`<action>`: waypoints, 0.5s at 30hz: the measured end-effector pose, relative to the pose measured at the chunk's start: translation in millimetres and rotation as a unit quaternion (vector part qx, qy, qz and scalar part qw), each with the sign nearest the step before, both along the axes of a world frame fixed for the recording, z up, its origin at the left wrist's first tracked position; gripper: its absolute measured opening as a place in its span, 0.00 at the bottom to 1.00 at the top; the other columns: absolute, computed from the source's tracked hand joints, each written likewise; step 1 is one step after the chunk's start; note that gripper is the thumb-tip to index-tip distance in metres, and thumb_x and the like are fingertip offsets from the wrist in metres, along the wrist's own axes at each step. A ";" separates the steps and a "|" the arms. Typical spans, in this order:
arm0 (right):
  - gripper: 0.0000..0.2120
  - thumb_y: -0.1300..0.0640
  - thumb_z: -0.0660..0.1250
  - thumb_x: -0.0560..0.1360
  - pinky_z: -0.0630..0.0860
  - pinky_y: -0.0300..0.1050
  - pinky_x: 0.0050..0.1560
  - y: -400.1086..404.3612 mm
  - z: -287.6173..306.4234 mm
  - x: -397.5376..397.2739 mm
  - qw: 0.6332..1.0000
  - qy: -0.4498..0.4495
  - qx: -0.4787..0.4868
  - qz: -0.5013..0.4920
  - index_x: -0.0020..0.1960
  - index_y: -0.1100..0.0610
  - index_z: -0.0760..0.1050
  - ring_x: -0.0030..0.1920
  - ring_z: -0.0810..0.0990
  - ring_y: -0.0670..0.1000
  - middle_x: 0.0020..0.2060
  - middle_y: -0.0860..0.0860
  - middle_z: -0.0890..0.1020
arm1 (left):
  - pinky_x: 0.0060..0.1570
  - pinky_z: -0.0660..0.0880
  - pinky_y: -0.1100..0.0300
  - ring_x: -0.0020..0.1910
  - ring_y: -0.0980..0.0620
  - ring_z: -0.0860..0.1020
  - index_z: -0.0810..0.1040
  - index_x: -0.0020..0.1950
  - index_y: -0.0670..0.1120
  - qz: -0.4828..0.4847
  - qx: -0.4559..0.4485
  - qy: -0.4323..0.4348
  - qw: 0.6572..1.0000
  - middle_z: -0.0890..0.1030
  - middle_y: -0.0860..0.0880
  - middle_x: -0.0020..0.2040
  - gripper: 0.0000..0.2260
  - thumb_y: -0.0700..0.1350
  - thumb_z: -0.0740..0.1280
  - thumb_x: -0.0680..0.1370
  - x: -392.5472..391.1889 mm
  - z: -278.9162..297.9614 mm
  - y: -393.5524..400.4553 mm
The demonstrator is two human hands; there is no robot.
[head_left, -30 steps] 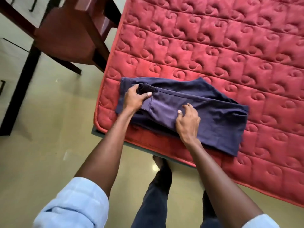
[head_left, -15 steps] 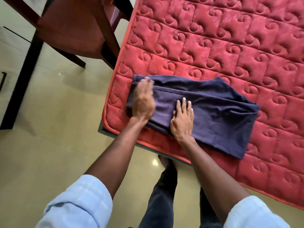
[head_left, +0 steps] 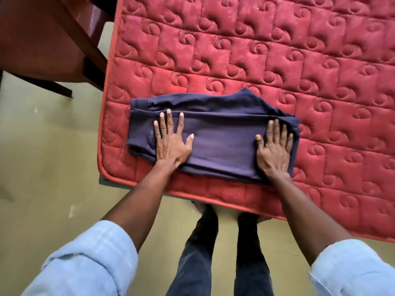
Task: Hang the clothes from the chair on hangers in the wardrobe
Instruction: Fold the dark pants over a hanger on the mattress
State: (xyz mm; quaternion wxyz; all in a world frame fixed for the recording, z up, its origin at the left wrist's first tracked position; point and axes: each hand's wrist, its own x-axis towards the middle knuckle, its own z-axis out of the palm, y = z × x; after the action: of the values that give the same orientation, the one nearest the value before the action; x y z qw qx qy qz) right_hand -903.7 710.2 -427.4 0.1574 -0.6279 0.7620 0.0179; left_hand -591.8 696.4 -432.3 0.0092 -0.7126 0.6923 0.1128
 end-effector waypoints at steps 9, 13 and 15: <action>0.28 0.48 0.50 0.81 0.50 0.52 0.74 28.3 5.9 -8.7 0.989 -0.059 -0.065 -0.121 0.77 0.61 0.60 0.76 0.58 0.59 0.76 0.59 0.61 | 0.72 0.62 0.40 0.72 0.36 0.68 0.76 0.67 0.41 -0.220 -0.072 0.128 0.964 0.72 0.36 0.71 0.20 0.46 0.58 0.78 -142.7 4.0 -20.7; 0.19 0.55 0.62 0.76 0.63 0.54 0.62 57.6 16.1 -13.7 0.916 -0.130 -0.143 -0.350 0.62 0.65 0.74 0.59 0.73 0.65 0.59 0.64 0.77 | 0.60 0.69 0.48 0.57 0.40 0.77 0.83 0.51 0.44 -0.158 -0.134 0.217 0.954 0.81 0.44 0.53 0.10 0.47 0.66 0.75 -192.8 13.4 -59.2; 0.14 0.58 0.65 0.75 0.66 0.55 0.59 71.2 16.3 -15.9 0.885 -0.174 -0.144 -0.407 0.57 0.67 0.76 0.55 0.75 0.66 0.53 0.65 0.78 | 0.56 0.65 0.51 0.55 0.42 0.76 0.84 0.49 0.47 -0.149 -0.061 0.250 0.955 0.81 0.47 0.50 0.09 0.50 0.68 0.75 -219.9 24.3 -79.9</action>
State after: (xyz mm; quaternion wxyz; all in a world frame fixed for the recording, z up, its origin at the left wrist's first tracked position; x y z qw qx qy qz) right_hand -919.6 781.4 -411.1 0.1892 -0.2712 0.9051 -0.2674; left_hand -811.7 616.4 -408.0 -0.1909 -0.5497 0.7765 0.2419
